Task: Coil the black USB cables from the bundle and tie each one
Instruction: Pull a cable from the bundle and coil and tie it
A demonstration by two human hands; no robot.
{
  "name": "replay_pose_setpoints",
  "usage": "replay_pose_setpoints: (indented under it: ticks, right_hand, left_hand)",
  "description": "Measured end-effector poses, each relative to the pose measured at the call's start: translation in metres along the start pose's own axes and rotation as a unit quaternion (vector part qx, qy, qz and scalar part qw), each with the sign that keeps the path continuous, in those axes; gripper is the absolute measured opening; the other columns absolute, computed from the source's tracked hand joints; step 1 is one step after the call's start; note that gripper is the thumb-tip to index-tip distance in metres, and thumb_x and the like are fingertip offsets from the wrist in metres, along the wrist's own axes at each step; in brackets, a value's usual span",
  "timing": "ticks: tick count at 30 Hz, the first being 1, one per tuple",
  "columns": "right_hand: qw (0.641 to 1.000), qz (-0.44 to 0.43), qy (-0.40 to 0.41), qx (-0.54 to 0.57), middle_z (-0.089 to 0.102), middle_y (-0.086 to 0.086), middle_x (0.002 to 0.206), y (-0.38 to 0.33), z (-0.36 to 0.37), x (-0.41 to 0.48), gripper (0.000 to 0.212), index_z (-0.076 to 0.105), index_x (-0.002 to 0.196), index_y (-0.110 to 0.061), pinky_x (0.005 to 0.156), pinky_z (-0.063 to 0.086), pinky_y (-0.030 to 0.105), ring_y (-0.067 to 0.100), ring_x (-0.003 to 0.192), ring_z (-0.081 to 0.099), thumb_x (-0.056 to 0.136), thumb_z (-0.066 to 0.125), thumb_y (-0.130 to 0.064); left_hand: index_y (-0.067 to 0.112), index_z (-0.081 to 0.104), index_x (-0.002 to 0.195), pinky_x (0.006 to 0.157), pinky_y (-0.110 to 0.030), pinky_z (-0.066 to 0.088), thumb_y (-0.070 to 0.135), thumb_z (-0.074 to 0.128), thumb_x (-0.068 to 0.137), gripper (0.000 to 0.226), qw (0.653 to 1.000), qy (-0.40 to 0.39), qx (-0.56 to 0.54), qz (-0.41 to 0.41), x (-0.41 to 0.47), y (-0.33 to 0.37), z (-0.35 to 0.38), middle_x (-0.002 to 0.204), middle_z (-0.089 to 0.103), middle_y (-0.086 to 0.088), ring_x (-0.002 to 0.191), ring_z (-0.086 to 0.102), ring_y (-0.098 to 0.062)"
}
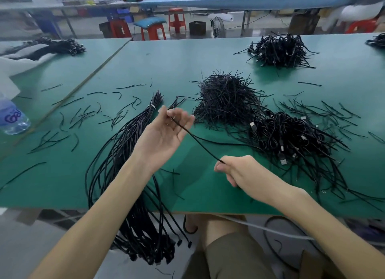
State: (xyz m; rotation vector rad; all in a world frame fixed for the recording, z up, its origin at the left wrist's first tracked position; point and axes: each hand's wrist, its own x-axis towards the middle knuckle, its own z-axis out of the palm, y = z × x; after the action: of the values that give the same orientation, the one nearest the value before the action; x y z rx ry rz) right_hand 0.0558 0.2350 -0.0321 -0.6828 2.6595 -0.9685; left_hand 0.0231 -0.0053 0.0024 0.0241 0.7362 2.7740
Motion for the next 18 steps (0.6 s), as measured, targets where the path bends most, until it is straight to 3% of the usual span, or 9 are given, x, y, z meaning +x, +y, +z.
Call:
replay_pose_setpoints:
  ticks: [2, 4, 5, 7, 8, 10, 12, 14, 18]
  right_hand:
    - [0.998, 0.005, -0.001, 0.07, 0.053, -0.004, 0.055, 0.002, -0.005, -0.001, 0.034, 0.066, 0.081, -0.016, 0.054, 0.04, 0.023, 0.004, 0.048, 0.043, 0.107, 0.049, -0.03]
    - [0.991, 0.024, 0.005, 0.129, 0.047, -0.005, 0.05, 0.003, -0.015, 0.001, 0.044, 0.064, 0.067, -0.015, 0.052, 0.039, 0.023, 0.009, 0.047, 0.041, 0.104, 0.054, -0.038]
    - [0.987, 0.039, 0.012, 0.156, 0.044, -0.005, 0.048, 0.003, -0.02, 0.002, 0.049, 0.062, 0.062, -0.014, 0.05, 0.037, 0.021, 0.01, 0.045, 0.038, 0.102, 0.056, -0.041]
    - [0.972, 0.065, 0.048, 0.219, 0.039, -0.003, 0.046, 0.0, -0.028, 0.005, 0.055, 0.054, 0.057, -0.012, 0.046, 0.032, 0.019, 0.011, 0.043, 0.033, 0.1, 0.057, -0.046]
    - [0.964, 0.069, 0.07, 0.247, 0.037, -0.002, 0.047, -0.003, -0.03, 0.007, 0.055, 0.051, 0.057, -0.012, 0.045, 0.03, 0.018, 0.011, 0.043, 0.031, 0.1, 0.056, -0.046]
    - [0.951, 0.046, 0.1, 0.288, 0.034, -0.005, 0.046, -0.013, -0.03, 0.011, 0.054, 0.049, 0.059, -0.011, 0.044, 0.026, 0.018, 0.01, 0.042, 0.028, 0.103, 0.053, -0.042]
    - [0.947, -0.003, 0.124, 0.298, 0.037, -0.011, 0.044, -0.027, -0.024, 0.015, 0.053, 0.051, 0.06, -0.011, 0.044, 0.026, 0.013, 0.005, 0.04, 0.029, 0.106, 0.05, -0.035]
    - [0.95, -0.045, 0.153, 0.269, 0.043, -0.015, 0.042, -0.04, -0.016, 0.016, 0.051, 0.053, 0.06, -0.014, 0.045, 0.029, 0.009, 0.002, 0.038, 0.037, 0.108, 0.047, -0.031]
    - [0.939, -0.095, 0.187, 0.271, 0.045, -0.016, 0.048, -0.057, -0.004, 0.015, 0.049, 0.053, 0.062, -0.018, 0.051, 0.029, 0.012, 0.004, 0.045, 0.038, 0.109, 0.044, -0.031]
  left_hand:
    - [0.014, 0.055, 0.082, 0.061, -0.023, 0.051, 0.03, 0.038, 0.111, 0.038, 0.995, -0.075, -0.031, -0.057, -0.008, 0.004, 0.003, 0.068, 0.055, 0.004, 0.054, 0.049, -0.009]
    - [0.02, 0.055, 0.078, 0.05, -0.02, 0.034, 0.03, 0.039, 0.11, 0.037, 0.977, -0.129, 0.147, -0.082, -0.014, 0.007, 0.002, 0.057, 0.044, 0.009, 0.047, 0.031, -0.008]
    - [0.021, 0.057, 0.075, 0.05, -0.019, 0.032, 0.032, 0.042, 0.108, 0.038, 0.941, -0.152, 0.29, -0.082, -0.017, 0.007, 0.002, 0.055, 0.042, 0.01, 0.047, 0.03, -0.009]
    - [0.017, 0.06, 0.076, 0.052, -0.021, 0.036, 0.033, 0.046, 0.106, 0.037, 0.826, -0.201, 0.517, -0.1, -0.022, 0.001, 0.001, 0.056, 0.05, 0.003, 0.048, 0.039, -0.013]
    - [0.013, 0.062, 0.081, 0.052, -0.023, 0.039, 0.03, 0.046, 0.108, 0.036, 0.777, -0.217, 0.581, -0.109, -0.023, -0.006, 0.001, 0.061, 0.059, -0.002, 0.05, 0.048, -0.016]
    - [0.004, 0.065, 0.093, 0.06, -0.029, 0.048, 0.021, 0.042, 0.11, 0.033, 0.728, -0.211, 0.645, -0.1, -0.022, -0.022, 0.003, 0.079, 0.075, -0.005, 0.063, 0.068, -0.021]
    - [0.008, 0.068, 0.099, 0.076, -0.024, 0.054, 0.011, 0.042, 0.109, 0.027, 0.729, -0.162, 0.664, -0.044, -0.02, -0.039, 0.002, 0.088, 0.077, 0.009, 0.08, 0.072, -0.007]
    - [0.014, 0.067, 0.096, 0.086, -0.018, 0.051, 0.006, 0.044, 0.107, 0.026, 0.785, -0.098, 0.612, 0.01, -0.017, -0.048, 0.003, 0.088, 0.073, 0.014, 0.087, 0.068, 0.001]
    - [0.002, 0.066, 0.094, 0.091, -0.025, 0.048, 0.017, 0.042, 0.11, 0.031, 0.891, -0.095, 0.444, 0.009, -0.017, -0.053, 0.001, 0.094, 0.067, 0.0, 0.091, 0.062, -0.012]
